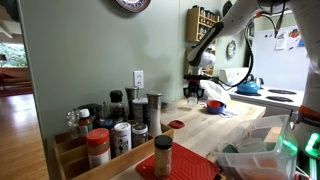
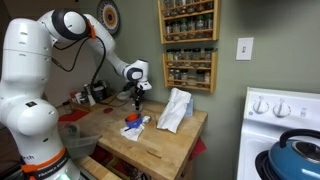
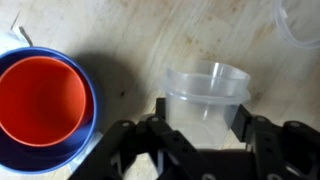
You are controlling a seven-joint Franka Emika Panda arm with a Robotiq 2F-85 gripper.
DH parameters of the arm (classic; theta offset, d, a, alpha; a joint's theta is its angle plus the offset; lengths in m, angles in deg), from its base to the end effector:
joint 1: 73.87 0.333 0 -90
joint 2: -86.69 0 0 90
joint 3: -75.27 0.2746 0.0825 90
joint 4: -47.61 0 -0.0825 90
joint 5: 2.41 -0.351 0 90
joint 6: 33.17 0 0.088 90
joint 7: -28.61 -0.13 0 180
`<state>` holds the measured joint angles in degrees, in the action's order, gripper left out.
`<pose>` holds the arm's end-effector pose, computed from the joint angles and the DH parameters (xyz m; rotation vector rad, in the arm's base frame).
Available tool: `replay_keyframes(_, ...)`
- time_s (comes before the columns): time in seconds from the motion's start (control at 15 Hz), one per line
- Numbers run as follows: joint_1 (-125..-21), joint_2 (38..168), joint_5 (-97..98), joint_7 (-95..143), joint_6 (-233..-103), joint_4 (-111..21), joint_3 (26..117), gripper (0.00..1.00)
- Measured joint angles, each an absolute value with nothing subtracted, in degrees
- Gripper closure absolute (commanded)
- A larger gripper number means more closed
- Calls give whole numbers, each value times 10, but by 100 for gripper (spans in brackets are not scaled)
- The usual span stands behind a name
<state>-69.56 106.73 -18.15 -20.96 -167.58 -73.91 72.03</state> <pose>0.5263 0.0175 0.2000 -2.6251 1.5189 0.2741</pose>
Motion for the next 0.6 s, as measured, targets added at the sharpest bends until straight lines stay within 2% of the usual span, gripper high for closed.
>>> replay_keyframes(0.33, -557, 1036, -2, -437, -1654, -744, 661, 63)
replay_keyframes(0.6, -534, 1030, 157, -599, -1592, -742, 682, 63)
